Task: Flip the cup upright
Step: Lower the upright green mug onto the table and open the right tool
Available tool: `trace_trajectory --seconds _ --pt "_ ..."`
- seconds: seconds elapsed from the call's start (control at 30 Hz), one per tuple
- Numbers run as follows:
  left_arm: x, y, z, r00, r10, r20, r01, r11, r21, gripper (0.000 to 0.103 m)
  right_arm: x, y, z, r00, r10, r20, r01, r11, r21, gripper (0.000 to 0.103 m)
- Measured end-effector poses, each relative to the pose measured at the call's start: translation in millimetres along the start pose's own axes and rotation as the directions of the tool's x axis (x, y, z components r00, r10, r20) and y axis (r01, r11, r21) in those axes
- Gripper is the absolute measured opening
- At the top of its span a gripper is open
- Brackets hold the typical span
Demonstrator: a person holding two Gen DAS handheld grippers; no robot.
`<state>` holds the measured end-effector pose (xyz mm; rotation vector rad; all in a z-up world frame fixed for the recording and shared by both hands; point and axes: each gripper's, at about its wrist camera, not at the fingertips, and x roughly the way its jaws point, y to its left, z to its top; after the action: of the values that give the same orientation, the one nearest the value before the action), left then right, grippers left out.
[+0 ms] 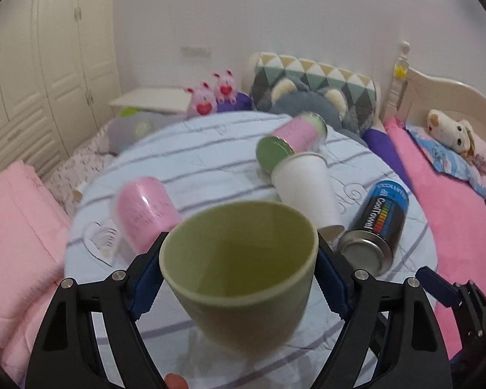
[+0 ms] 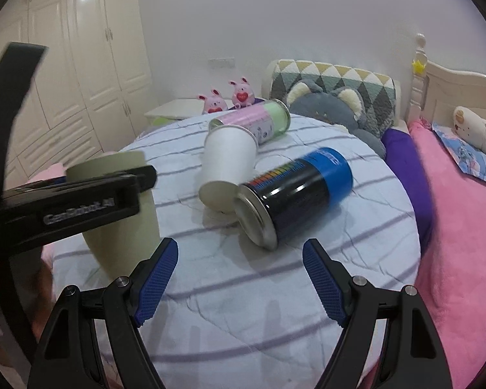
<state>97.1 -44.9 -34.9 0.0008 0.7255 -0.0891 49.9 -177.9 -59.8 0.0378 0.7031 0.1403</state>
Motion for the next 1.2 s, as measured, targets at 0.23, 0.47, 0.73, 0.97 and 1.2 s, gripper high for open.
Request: trace_trajectory --seconds 0.23,0.47,0.73,0.97,1.2 --pt "2.3 0.5 -1.3 1.000 -0.012 0.012 0.012 1.000 0.013 0.082 10.2 3.6 -1.5 1.000 0.008 -0.016 -0.008 1.000 0.013 0.081" --pt "-1.3 -1.7 -2.2 0.999 -0.030 0.017 0.030 0.999 0.019 0.082 9.1 5.5 -3.0 1.000 0.007 -0.023 -0.006 1.000 0.013 0.081" --pt "-12.4 -1.2 -5.9 0.999 -0.010 0.032 0.009 0.999 0.043 0.099 6.4 5.8 0.2 1.000 0.001 -0.010 -0.001 1.000 0.014 0.081" --pt "-30.3 4.1 -7.5 0.998 -0.003 0.067 0.001 0.999 0.037 0.102 -4.1 7.7 2.9 1.000 -0.003 0.025 0.003 1.000 0.002 0.081" --pt "-56.8 11.4 -8.8 0.991 0.007 0.132 -0.013 0.999 0.045 0.102 -25.5 7.8 6.1 0.997 -0.020 0.072 0.021 1.000 -0.002 0.081"
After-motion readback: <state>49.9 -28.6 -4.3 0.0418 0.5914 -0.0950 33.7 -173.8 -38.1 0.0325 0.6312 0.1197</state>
